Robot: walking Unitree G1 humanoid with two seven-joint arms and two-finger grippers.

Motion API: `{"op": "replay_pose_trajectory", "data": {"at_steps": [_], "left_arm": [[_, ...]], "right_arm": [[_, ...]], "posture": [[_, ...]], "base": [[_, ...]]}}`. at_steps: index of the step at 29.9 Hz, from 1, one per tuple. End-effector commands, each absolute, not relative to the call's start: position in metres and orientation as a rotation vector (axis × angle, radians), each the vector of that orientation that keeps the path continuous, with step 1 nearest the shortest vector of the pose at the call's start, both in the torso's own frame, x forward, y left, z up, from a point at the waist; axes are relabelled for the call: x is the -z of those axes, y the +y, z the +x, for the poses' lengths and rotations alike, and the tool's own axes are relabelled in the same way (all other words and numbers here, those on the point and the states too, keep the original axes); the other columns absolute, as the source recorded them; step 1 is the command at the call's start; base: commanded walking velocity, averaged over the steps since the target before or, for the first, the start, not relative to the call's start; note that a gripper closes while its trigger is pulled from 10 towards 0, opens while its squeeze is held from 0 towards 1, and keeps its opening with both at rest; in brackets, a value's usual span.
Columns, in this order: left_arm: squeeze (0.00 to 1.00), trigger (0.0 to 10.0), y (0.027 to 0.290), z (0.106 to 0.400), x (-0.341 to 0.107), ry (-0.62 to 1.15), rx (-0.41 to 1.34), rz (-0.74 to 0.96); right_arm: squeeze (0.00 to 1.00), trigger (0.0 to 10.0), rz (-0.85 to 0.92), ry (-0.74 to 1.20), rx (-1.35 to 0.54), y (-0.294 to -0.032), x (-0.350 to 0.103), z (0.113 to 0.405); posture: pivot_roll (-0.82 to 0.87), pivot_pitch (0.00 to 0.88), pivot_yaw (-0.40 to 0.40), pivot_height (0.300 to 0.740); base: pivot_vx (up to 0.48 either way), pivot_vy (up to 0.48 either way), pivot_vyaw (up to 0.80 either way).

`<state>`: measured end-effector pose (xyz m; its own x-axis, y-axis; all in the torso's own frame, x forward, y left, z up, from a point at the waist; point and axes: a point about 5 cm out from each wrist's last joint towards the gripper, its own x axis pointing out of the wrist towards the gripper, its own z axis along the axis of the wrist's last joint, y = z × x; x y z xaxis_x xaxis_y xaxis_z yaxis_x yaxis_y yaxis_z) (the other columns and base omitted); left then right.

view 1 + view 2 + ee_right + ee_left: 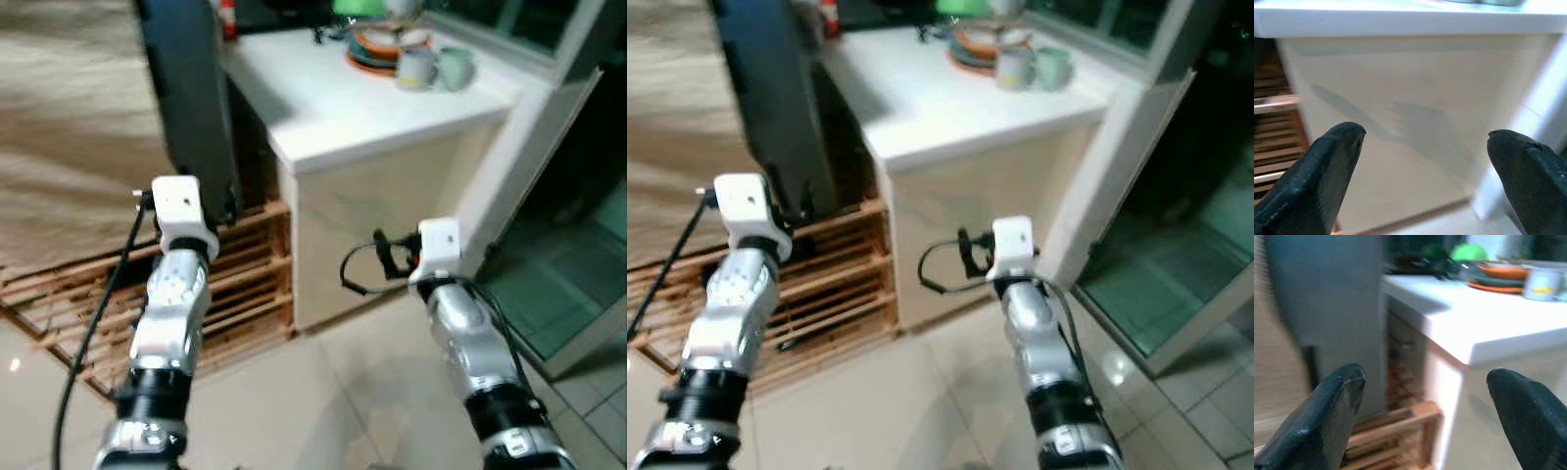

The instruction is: Restocking fridge

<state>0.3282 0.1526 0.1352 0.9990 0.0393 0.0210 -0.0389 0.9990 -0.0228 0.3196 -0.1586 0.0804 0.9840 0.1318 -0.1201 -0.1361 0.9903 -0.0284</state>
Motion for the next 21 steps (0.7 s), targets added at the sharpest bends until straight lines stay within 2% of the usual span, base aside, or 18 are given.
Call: {"op": "replay_pose_trajectory", "data": {"at_steps": [1, 8, 15, 21], "left_arm": [[0.0, 10.0, 0.1616, 0.3296, -0.136, -0.016, -0.061, -0.023], [0.0, 10.0, 0.1574, 0.3338, -0.137, -0.012, -0.037, -0.051], [0.0, 10.0, 0.1613, 0.3354, -0.1344, 0.003, -0.029, -0.034], [0.0, 10.0, 0.164, 0.337, -0.1335, 0.004, -0.019, -0.009]], "right_arm": [[0.0, 10.0, -0.031, 0.097, -0.152, -0.1521, -0.0841, 0.3213], [0.0, 10.0, -0.037, 0.089, -0.15, -0.1543, -0.0851, 0.3218], [0.0, 10.0, -0.026, 0.095, -0.145, -0.1536, -0.082, 0.3194], [0.0, 10.0, -0.027, 0.1, -0.14, -0.1546, -0.0794, 0.3189]], "posture": [[-0.08, 0.0, -0.008, 0.74], [-0.09, 0.0, 0.002, 0.74], [-0.09, 0.0, 0.017, 0.74], [-0.09, 0.0, 0.022, 0.74]], "base": [[0.0, 0.469, -0.59], [-0.035, 0.443, -0.12], [-0.252, 0.412, -0.78], [0.0, 0.421, -0.77]]}}
